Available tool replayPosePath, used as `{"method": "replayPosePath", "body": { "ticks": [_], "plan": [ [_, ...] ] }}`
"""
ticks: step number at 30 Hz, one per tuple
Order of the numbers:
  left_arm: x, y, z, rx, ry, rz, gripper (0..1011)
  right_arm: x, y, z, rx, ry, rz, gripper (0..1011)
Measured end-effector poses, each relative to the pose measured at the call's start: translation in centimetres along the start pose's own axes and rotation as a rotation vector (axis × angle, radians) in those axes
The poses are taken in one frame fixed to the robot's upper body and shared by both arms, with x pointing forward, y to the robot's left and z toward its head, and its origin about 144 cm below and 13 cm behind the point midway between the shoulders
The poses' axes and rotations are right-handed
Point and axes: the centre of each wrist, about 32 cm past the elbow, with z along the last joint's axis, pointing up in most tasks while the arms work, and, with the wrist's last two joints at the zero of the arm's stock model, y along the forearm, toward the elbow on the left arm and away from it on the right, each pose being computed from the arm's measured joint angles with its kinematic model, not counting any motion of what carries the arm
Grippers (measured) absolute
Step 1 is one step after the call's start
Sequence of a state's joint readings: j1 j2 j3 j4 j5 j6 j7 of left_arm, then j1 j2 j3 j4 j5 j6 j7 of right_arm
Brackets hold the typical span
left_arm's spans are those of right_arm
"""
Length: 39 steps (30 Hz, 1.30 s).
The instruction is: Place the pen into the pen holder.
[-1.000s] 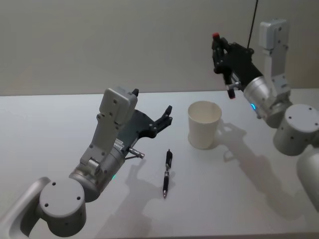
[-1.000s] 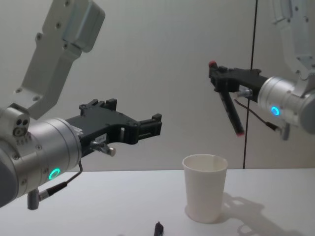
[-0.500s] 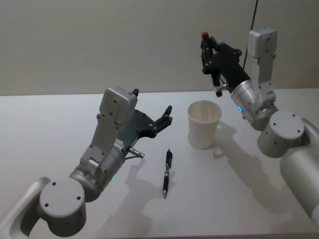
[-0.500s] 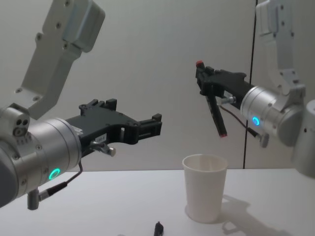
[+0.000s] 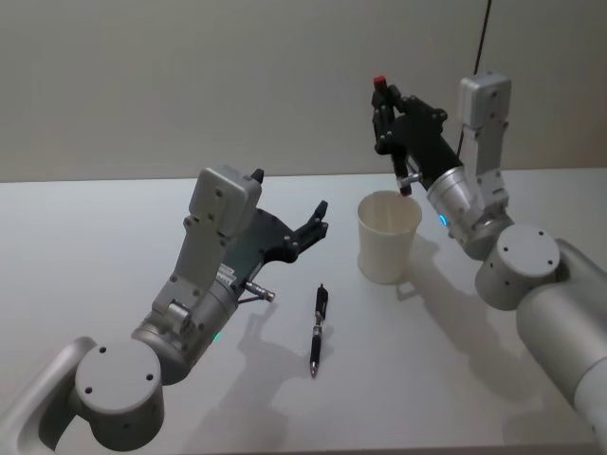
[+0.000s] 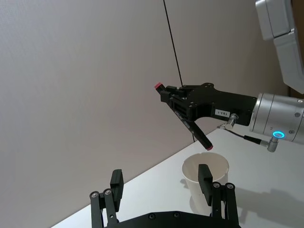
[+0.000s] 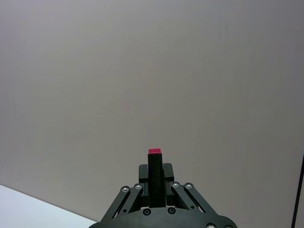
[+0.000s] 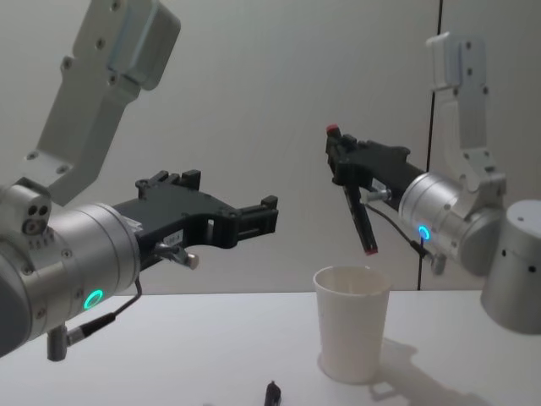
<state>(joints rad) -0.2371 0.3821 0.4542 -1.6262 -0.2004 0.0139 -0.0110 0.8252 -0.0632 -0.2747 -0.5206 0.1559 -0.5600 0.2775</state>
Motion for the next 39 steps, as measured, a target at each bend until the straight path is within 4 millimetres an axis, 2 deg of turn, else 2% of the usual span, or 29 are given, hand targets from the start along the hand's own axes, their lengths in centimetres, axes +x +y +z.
{"method": "replayPosePath", "body": {
  "ticks": [39],
  "plan": [
    [0.0, 0.0, 0.0, 0.0, 0.0, 0.0, 1000, -1.8, -1.8, -4.0, -0.024, 0.04, -0.022, 166]
  ]
}}
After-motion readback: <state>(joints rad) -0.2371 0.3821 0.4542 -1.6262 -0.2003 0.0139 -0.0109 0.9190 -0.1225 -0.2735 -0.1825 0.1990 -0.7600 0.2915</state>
